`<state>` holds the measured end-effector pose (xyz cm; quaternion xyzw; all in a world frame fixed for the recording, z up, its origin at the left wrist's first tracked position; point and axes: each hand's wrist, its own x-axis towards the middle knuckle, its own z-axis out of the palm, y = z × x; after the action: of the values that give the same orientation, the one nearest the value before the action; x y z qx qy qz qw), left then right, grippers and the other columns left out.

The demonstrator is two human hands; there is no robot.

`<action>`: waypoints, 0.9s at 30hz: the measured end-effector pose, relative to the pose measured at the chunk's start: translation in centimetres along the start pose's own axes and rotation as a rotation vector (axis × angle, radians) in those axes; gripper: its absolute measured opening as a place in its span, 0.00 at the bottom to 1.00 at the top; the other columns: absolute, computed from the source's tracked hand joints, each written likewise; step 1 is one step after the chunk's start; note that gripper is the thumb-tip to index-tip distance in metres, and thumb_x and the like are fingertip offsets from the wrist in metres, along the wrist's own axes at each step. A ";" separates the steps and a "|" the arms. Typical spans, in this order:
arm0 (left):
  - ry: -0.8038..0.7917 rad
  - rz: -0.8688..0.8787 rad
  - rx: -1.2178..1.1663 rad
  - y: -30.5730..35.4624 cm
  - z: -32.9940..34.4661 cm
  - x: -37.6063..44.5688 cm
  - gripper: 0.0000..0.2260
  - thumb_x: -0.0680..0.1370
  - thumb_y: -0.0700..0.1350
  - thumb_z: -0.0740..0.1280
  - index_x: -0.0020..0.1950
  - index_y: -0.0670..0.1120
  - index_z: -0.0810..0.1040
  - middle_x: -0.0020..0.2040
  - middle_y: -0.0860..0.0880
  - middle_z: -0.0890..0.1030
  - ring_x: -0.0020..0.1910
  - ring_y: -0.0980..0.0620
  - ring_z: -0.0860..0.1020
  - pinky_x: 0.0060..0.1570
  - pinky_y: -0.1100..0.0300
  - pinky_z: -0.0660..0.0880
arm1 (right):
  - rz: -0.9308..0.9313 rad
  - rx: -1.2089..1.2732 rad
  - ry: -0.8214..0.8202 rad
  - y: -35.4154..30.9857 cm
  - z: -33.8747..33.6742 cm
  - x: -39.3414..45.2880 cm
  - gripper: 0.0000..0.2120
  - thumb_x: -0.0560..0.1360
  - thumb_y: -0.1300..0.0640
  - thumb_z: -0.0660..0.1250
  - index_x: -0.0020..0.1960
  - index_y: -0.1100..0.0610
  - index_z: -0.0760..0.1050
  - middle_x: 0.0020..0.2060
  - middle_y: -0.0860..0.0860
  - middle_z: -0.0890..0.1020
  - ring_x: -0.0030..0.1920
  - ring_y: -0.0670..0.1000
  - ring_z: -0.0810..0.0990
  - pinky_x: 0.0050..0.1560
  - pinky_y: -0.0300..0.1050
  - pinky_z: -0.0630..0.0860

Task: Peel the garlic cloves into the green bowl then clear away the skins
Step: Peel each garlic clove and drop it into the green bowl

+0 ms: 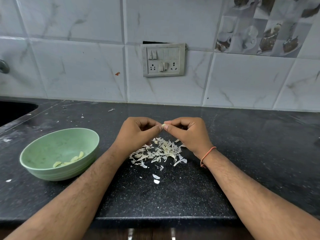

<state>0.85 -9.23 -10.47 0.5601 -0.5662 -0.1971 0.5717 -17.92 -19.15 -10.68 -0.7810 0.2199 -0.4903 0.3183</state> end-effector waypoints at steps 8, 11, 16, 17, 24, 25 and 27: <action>-0.037 -0.021 -0.075 0.0 0.0 0.0 0.03 0.79 0.43 0.76 0.47 0.45 0.88 0.41 0.39 0.86 0.38 0.48 0.82 0.36 0.56 0.83 | 0.064 0.090 -0.022 0.1 -0.1 -0.1 0.06 0.74 0.56 0.81 0.50 0.55 0.90 0.44 0.48 0.90 0.45 0.52 0.88 0.50 0.58 0.86; -0.060 -0.023 -0.074 -0.2 0.1 0.2 0.03 0.80 0.42 0.75 0.47 0.44 0.87 0.42 0.37 0.85 0.40 0.45 0.82 0.37 0.55 0.83 | 0.080 0.115 -0.038 0.0 -0.1 -0.1 0.06 0.74 0.57 0.81 0.50 0.56 0.90 0.42 0.49 0.90 0.43 0.50 0.87 0.49 0.55 0.85; -0.110 -0.032 -0.051 -1.0 0.2 0.4 0.05 0.80 0.47 0.72 0.49 0.47 0.85 0.45 0.43 0.86 0.47 0.32 0.85 0.44 0.40 0.84 | 0.125 0.184 -0.062 -0.2 0.1 -0.2 0.06 0.74 0.60 0.81 0.50 0.58 0.89 0.42 0.52 0.90 0.42 0.50 0.87 0.47 0.50 0.84; -0.120 -0.027 -0.049 -1.0 0.3 0.4 0.06 0.80 0.49 0.71 0.50 0.47 0.84 0.45 0.44 0.86 0.47 0.32 0.85 0.45 0.38 0.84 | 0.139 0.215 -0.065 -0.3 0.1 -0.2 0.05 0.74 0.61 0.80 0.50 0.59 0.89 0.42 0.54 0.90 0.41 0.52 0.87 0.46 0.49 0.84; -0.095 0.002 -0.026 -0.8 0.4 0.3 0.07 0.83 0.47 0.68 0.51 0.44 0.82 0.46 0.39 0.85 0.41 0.38 0.84 0.43 0.37 0.84 | 0.245 0.430 -0.115 -0.9 0.4 -0.4 0.06 0.75 0.66 0.77 0.51 0.64 0.88 0.45 0.60 0.89 0.44 0.55 0.87 0.43 0.42 0.82; -0.093 0.000 -0.026 -0.9 0.4 0.4 0.06 0.83 0.46 0.68 0.51 0.44 0.82 0.46 0.39 0.85 0.43 0.35 0.84 0.43 0.38 0.84 | 0.260 0.451 -0.132 -1.0 0.4 -0.5 0.06 0.74 0.65 0.78 0.51 0.64 0.88 0.45 0.61 0.89 0.45 0.56 0.87 0.45 0.44 0.83; -0.085 -0.008 -0.036 -0.9 0.4 0.4 0.05 0.84 0.44 0.68 0.51 0.44 0.82 0.46 0.40 0.86 0.47 0.32 0.85 0.41 0.42 0.85 | 0.280 0.491 -0.150 -0.9 0.4 -0.5 0.08 0.73 0.63 0.79 0.51 0.63 0.88 0.46 0.63 0.88 0.47 0.59 0.86 0.49 0.51 0.84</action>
<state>0.93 -10.03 -11.16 0.5431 -0.5841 -0.2332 0.5564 -17.70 -18.07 -10.47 -0.6767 0.1760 -0.4211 0.5777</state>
